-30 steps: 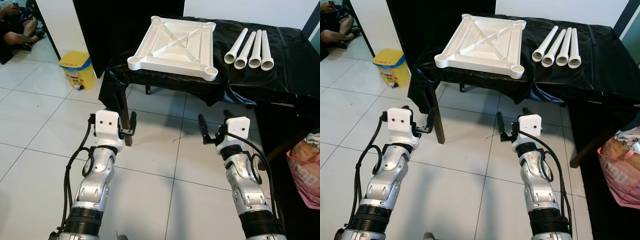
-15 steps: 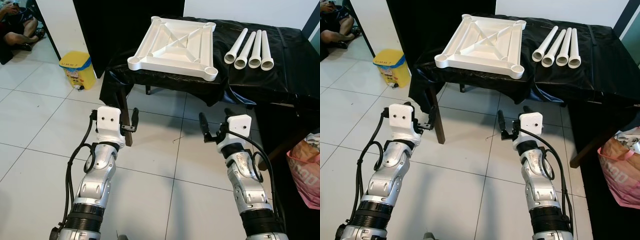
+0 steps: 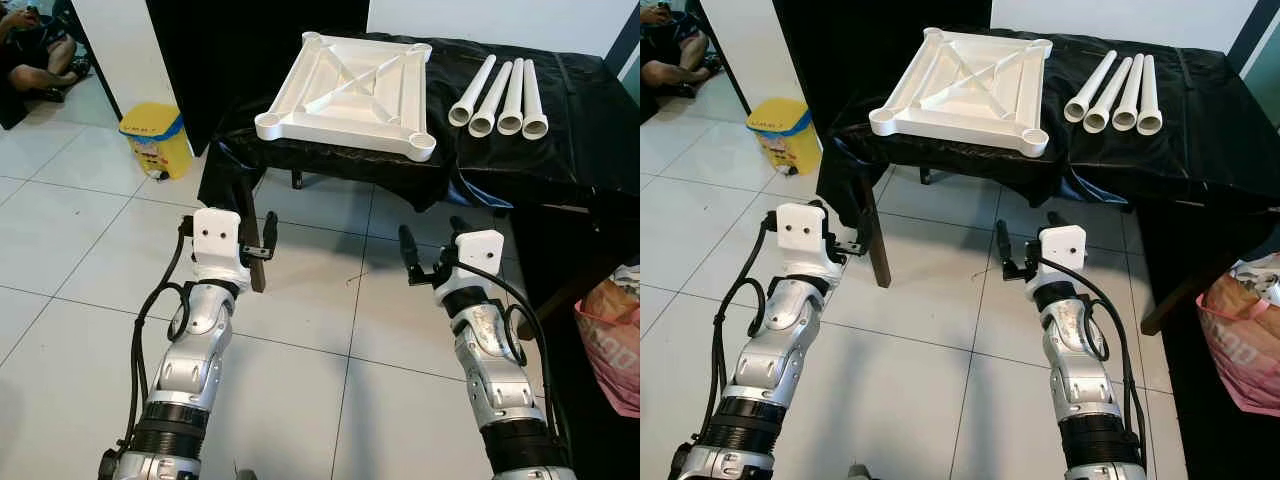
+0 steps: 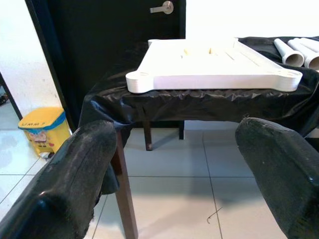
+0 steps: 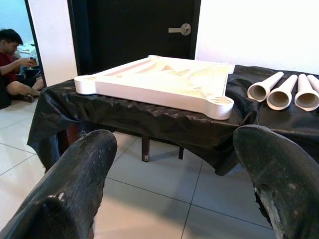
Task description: Building children table
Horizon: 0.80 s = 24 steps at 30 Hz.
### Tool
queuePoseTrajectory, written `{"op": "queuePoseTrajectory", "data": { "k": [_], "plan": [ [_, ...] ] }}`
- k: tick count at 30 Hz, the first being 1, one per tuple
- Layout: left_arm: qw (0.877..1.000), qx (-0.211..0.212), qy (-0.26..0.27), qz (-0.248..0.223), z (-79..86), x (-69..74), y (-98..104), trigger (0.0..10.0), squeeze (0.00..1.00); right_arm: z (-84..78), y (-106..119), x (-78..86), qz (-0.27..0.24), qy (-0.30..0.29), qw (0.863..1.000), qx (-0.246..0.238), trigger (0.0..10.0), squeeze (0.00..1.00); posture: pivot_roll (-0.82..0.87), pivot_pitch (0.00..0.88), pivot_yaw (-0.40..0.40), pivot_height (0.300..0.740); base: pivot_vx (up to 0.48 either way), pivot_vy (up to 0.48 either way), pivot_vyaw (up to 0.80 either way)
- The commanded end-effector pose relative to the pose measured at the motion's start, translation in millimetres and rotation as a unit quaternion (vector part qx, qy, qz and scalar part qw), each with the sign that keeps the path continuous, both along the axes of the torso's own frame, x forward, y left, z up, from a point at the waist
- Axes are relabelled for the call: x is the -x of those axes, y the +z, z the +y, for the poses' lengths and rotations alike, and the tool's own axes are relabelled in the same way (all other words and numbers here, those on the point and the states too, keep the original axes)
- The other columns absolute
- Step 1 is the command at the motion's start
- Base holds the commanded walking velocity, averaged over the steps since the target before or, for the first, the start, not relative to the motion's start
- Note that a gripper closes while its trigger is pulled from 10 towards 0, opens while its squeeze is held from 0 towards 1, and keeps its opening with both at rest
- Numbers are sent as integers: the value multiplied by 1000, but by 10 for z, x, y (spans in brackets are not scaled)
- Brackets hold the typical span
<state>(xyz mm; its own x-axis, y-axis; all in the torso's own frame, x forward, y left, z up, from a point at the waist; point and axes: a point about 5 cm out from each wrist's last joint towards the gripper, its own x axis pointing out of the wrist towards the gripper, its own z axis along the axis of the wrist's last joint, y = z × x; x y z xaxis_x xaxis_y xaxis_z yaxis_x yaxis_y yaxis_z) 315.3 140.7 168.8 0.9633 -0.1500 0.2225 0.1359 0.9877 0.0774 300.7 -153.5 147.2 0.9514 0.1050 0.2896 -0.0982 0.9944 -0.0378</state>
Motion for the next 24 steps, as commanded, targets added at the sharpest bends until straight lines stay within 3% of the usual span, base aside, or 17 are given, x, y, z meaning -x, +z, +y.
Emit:
{"op": "queuePoseTrajectory", "data": {
  "k": [1, 16, 24],
  "plan": [
    [999, -11, -47, 13, -63, -6, -32, 10000, 0, 1, -10, 15, 3, -1, 1000, 2, 10000, 0, 10, 47, 0, 740, 0, 0, 0],
    [999, -6, -47, 14, -44, -1, -32, 10000, 0, 20, -27, 3, 4, 2, 1000, 3, 10000, 0, 16, 33, 3, 740, 0, 0, 0],
    [999, -4, -49, 13, -46, -3, -21, 10000, 0, 23, -31, -8, 4, 3, 1000, 4, 10000, 0, 20, 25, 4, 740, 246, 0, 0]
  ]
}}
